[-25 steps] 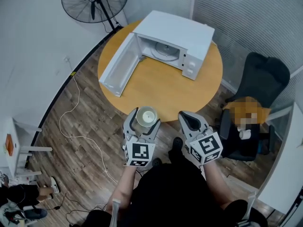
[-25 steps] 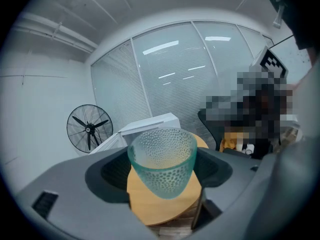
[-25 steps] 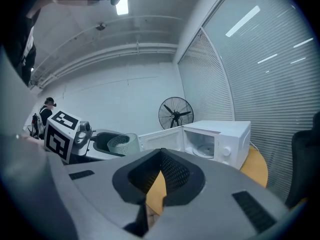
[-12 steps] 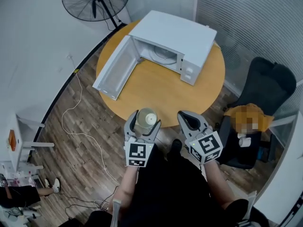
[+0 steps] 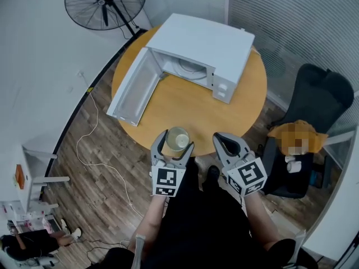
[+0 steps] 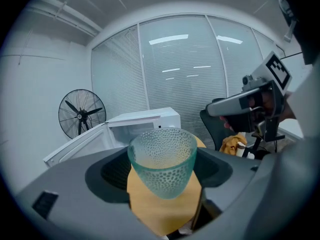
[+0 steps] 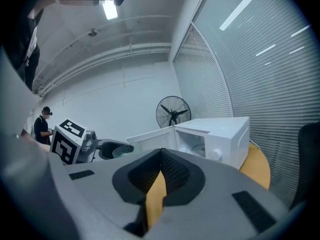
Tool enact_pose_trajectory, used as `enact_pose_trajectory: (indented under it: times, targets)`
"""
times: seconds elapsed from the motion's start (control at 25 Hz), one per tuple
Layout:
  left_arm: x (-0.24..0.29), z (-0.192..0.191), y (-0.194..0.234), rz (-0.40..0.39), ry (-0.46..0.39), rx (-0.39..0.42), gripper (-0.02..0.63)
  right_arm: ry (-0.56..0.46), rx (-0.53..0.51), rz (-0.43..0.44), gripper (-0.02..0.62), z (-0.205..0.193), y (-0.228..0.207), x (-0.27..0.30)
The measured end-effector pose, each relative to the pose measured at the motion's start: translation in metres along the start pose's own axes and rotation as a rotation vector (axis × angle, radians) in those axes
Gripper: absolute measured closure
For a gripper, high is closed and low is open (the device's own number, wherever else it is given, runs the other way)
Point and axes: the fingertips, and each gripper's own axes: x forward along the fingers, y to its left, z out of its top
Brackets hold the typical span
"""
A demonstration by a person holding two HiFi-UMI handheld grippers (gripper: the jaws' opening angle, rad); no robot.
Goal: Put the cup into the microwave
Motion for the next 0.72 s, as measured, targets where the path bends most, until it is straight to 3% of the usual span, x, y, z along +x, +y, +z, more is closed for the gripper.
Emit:
enact_pose_trajectory:
  times: [0.72]
  targets:
    - [0.117, 0.023, 0.079, -0.172, -0.032, 0.085, 0.232, 0.010, -0.014, -0.151, 0.586, 0.042, -0.032, 0.086]
